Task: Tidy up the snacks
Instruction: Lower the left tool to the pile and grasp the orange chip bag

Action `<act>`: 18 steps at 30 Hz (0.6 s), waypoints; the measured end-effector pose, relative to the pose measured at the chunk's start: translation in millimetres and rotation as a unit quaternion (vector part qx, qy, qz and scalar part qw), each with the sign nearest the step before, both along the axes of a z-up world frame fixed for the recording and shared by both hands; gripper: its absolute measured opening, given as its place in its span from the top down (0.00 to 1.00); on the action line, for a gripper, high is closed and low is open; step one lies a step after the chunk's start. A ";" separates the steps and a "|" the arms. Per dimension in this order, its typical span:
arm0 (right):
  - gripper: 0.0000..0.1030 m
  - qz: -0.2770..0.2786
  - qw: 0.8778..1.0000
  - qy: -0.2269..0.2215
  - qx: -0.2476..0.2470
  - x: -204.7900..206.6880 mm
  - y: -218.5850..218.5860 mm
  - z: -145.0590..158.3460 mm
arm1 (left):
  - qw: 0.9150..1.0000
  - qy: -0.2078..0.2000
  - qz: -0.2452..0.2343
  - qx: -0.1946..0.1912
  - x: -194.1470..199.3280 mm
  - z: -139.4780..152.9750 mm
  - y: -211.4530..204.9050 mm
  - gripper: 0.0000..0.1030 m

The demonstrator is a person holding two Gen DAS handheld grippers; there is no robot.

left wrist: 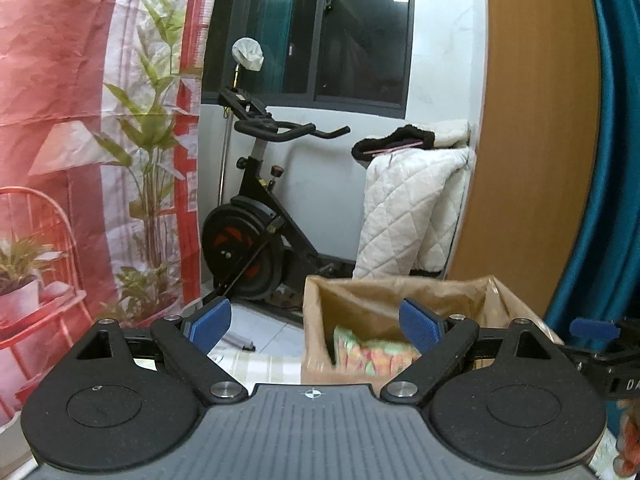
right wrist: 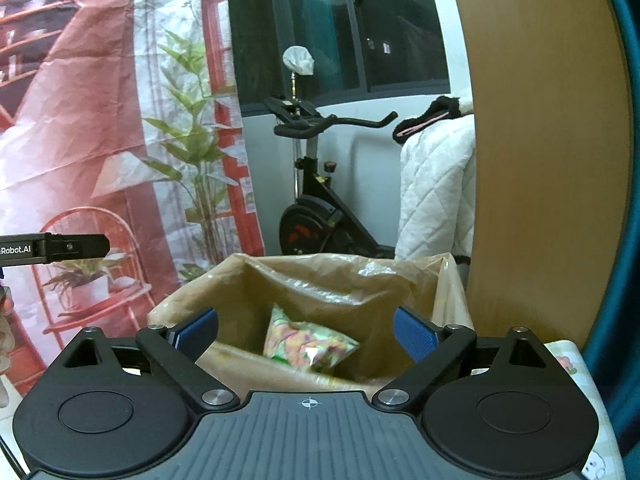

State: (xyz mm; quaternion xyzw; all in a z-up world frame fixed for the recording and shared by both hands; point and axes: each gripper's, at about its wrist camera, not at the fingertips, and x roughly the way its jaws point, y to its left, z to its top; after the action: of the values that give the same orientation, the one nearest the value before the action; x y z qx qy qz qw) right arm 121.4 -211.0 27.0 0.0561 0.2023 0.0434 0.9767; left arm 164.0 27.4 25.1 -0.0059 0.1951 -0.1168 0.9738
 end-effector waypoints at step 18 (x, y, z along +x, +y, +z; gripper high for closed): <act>0.10 -0.006 0.998 0.057 0.011 -99.9 20.3 -84.1 | 0.999 0.043 -0.009 0.015 -91.0 -77.4 0.0 0.10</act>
State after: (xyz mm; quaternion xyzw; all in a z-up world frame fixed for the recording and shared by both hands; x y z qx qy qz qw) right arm 21.5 -190.6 -57.1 0.0704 0.2566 0.0368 0.9632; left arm 73.0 27.5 -52.3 0.0058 0.2389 -0.1224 0.9633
